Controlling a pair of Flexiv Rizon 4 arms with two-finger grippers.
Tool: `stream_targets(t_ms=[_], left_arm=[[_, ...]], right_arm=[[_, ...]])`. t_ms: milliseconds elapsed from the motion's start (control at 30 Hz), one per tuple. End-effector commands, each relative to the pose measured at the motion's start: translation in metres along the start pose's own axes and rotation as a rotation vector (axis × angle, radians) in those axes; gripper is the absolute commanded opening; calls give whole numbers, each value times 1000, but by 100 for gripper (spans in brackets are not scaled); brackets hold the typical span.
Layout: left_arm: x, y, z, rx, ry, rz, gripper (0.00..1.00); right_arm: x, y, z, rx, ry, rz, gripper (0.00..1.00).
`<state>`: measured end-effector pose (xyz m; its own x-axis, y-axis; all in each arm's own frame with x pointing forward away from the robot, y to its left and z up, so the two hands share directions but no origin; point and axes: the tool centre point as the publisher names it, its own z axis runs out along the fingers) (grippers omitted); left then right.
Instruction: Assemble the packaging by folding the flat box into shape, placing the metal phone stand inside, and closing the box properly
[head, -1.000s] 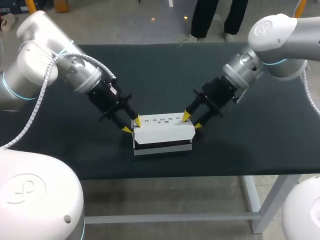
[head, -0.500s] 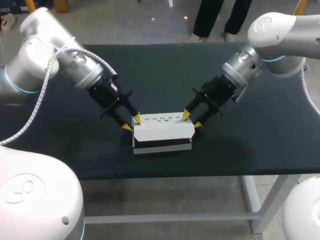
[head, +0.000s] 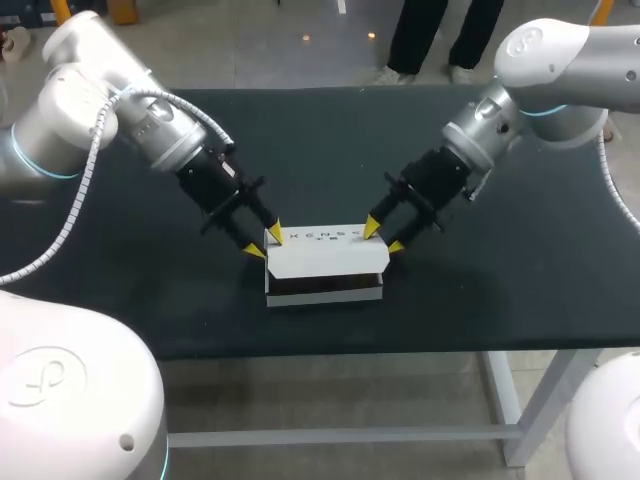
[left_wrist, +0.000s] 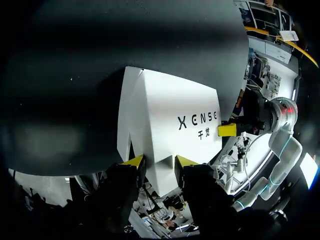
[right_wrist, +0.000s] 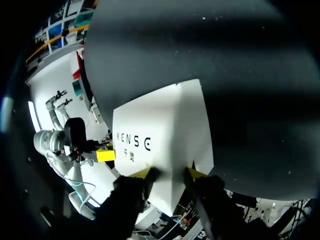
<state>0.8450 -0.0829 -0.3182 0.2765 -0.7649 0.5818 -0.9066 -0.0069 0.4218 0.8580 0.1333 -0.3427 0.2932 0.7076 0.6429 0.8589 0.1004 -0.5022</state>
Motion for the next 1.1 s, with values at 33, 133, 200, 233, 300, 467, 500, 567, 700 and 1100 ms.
stream_targets(t_ms=[33,133,200,233,300,467,500,567,700,1100], left_arm=[[7,-3,2,-14,-5,-6,40],[8,-3,2,-27,-3,-15,39],[9,-3,1,-33,-1,-25,38],[9,-3,1,-39,1,-27,38],[9,-3,0,-48,4,-35,39],[12,-2,0,-60,-1,-49,40],[12,-2,0,-63,-1,-51,40],[13,-1,-1,-69,0,-51,40],[14,-1,-2,-80,3,-60,40],[14,-1,-4,-106,9,-84,38]], right_arm=[[7,4,2,25,-1,2,45],[8,4,1,36,0,10,45],[8,4,1,44,1,13,45],[9,5,0,48,2,17,45],[9,5,0,55,2,19,45],[11,5,-1,74,4,22,45],[11,5,-1,76,4,22,45],[12,5,-2,80,4,22,45],[13,5,-2,93,3,24,45],[18,6,-4,123,5,33,44]])
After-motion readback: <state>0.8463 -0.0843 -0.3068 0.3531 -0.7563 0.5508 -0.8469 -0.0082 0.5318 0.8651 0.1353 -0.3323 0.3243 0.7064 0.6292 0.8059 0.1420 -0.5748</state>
